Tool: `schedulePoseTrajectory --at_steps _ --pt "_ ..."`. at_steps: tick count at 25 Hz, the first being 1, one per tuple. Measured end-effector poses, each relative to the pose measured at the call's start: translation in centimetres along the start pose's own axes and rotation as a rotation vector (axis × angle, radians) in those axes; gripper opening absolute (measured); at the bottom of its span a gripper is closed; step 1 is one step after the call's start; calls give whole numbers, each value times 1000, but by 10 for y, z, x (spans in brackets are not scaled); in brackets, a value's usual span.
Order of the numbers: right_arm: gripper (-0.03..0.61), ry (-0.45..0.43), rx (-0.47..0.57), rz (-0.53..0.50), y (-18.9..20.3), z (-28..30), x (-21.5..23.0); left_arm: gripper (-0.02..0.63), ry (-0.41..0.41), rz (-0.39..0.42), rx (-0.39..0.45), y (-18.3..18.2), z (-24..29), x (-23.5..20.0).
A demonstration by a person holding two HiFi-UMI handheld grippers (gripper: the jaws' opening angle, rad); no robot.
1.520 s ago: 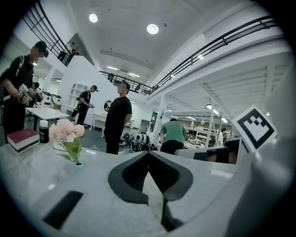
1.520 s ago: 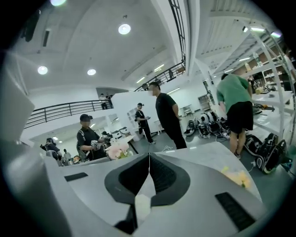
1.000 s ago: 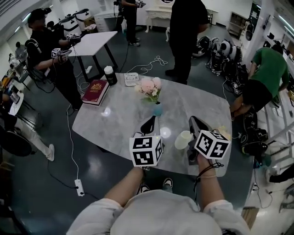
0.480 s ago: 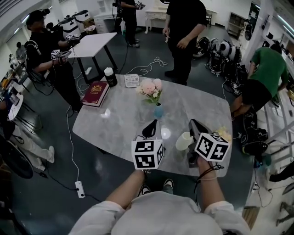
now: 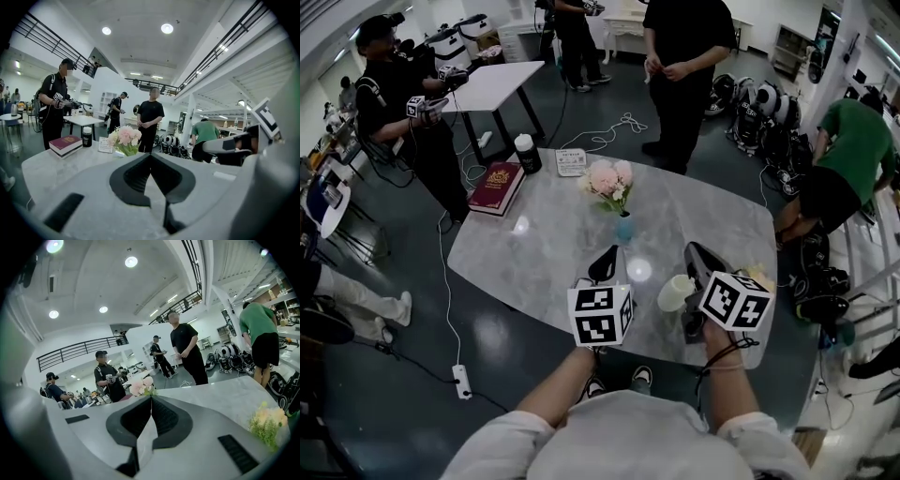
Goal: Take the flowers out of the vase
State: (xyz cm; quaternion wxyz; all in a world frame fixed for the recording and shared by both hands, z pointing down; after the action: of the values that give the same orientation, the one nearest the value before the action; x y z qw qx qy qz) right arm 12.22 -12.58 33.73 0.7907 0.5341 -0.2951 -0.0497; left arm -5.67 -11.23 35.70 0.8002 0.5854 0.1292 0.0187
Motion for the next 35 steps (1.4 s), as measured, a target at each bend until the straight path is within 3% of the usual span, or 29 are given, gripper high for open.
schedulePoseTrajectory --at_steps 14,22,27,35 --pt "8 -115 -23 45 -15 6 17 8 -93 -3 -40 20 21 5" --pt "8 -198 -51 75 -6 27 0 8 -130 -12 -78 38 26 -11" --pt "8 -173 -59 82 -1 48 -8 8 -93 2 -80 33 42 -28" --pt "8 -74 -19 112 7 98 -44 8 49 56 -106 15 70 -82"
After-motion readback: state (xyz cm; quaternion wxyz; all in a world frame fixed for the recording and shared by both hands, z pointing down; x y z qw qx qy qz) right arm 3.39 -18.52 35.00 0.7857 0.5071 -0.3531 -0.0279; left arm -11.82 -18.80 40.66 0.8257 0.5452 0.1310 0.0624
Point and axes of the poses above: the fingertips, and each gripper's own axes: z forward along the fingers, x to its right, y out of its underside, the point moved 4 cm from there along -z, backward along the fingers, and after that the axes turned 4 degrees about -y, right-handed, at the moved point
